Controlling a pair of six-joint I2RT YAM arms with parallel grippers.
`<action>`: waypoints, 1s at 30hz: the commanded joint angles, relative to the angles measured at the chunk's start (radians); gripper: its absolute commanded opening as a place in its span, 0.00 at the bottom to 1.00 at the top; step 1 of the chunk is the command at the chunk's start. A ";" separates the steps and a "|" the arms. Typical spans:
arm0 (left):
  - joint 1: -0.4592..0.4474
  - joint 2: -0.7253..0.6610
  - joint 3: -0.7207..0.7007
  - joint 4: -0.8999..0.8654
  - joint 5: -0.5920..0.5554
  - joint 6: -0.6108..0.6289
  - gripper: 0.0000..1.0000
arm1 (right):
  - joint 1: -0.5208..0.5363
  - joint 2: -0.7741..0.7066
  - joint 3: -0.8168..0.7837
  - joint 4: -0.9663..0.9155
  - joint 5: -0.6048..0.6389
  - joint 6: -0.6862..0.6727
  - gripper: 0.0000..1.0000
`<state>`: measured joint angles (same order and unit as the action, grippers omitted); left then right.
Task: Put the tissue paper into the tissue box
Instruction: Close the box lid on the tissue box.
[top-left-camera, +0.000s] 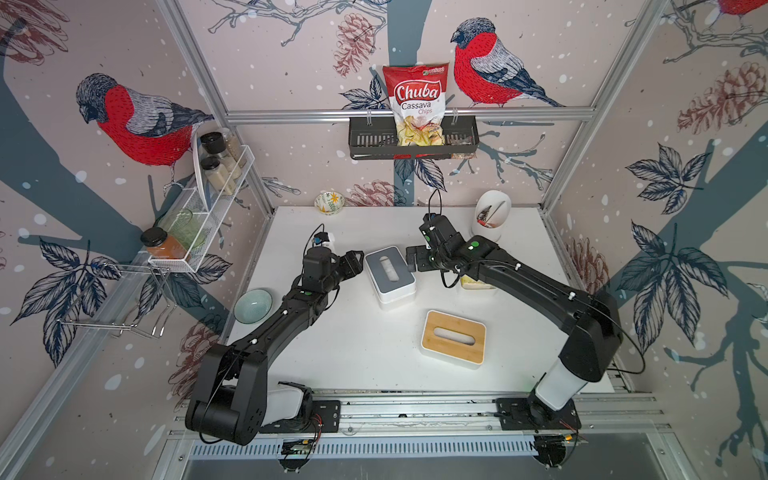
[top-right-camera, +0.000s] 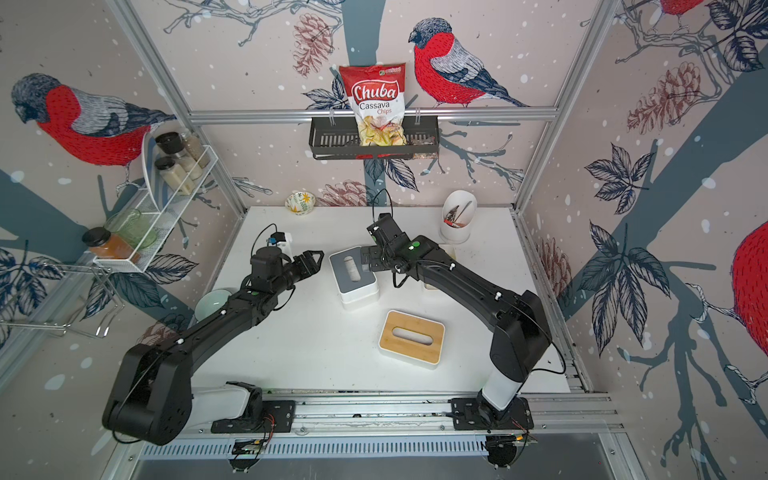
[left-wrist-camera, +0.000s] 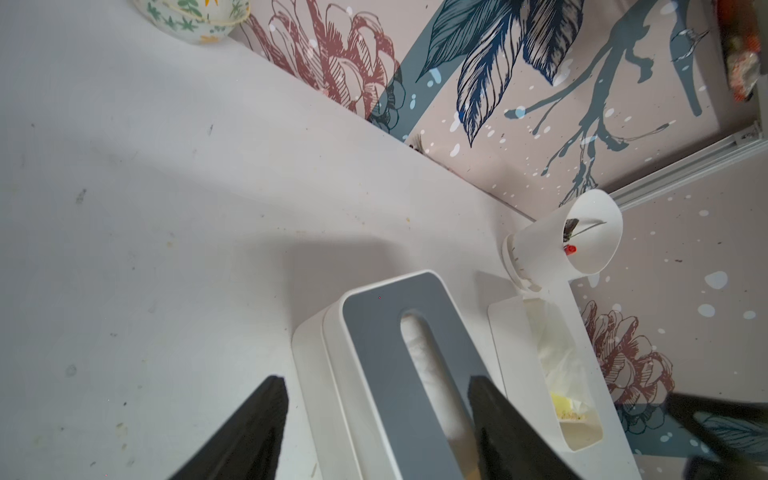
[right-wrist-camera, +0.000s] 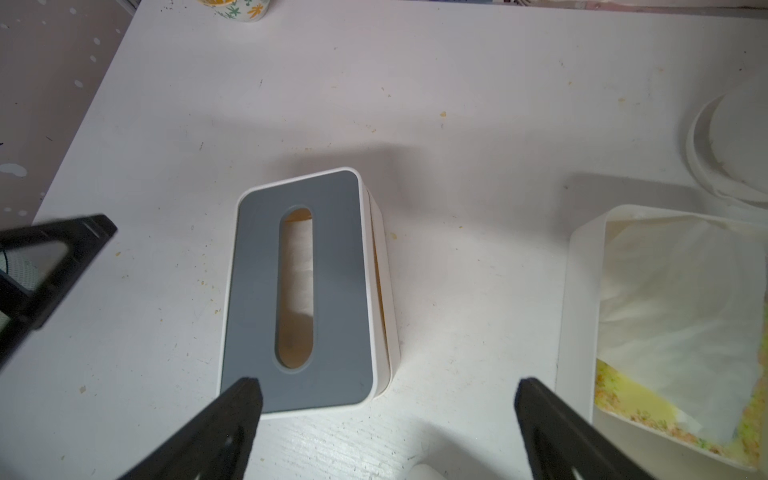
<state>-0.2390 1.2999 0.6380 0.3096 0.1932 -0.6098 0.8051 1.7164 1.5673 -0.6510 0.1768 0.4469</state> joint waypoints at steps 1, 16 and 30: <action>-0.002 -0.017 0.002 0.152 -0.071 0.059 0.72 | -0.004 0.057 0.080 -0.114 0.018 -0.025 1.00; 0.011 0.191 0.018 0.242 -0.109 -0.047 0.54 | 0.000 0.426 0.479 -0.356 -0.040 -0.133 0.97; 0.027 0.236 -0.040 0.428 -0.117 0.007 0.51 | 0.014 0.583 0.499 -0.311 -0.009 -0.201 0.84</action>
<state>-0.2157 1.5608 0.6106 0.6022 0.0570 -0.6453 0.8181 2.3066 2.0914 -0.9661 0.1493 0.2657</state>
